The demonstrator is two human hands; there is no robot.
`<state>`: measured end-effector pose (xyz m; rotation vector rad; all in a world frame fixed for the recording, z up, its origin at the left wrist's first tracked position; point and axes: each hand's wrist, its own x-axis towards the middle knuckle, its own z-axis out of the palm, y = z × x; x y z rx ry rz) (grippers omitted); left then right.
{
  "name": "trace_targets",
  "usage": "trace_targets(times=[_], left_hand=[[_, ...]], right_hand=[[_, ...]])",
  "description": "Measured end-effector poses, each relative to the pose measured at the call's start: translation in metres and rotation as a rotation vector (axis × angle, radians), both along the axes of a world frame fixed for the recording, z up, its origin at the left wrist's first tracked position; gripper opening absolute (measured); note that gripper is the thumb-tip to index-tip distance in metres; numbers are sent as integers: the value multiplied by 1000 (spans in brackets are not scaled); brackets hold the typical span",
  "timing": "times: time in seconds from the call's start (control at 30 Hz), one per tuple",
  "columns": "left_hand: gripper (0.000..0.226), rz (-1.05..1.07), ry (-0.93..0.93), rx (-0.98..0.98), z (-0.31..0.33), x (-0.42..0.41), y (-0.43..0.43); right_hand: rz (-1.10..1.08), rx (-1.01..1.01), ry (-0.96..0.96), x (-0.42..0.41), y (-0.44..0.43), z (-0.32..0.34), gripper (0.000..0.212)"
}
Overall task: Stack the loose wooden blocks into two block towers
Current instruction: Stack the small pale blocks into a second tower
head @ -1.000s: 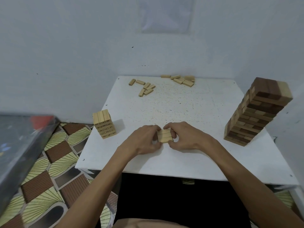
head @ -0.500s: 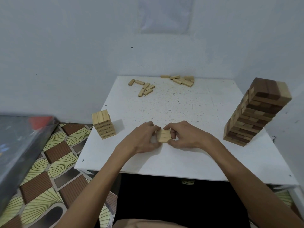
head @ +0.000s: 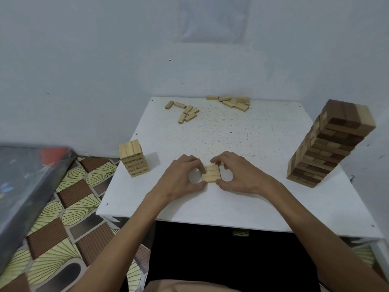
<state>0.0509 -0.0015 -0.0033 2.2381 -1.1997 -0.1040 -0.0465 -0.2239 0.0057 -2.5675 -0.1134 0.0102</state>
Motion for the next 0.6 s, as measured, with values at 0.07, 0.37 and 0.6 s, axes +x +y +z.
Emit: trace_targets(times=[0.07,0.37,0.6], left_hand=[[28,-13,-16,7,0,1,-1],[26,-42,-10,29,-3,-1,-1],[32,-12,42,3,2,-4,-5]], right_hand=[[13,-3,-40,-2,-1,-2,45],[17,-12,-136,-7,-3,-8,29],[34,33,-148,-7,-3,-8,29]])
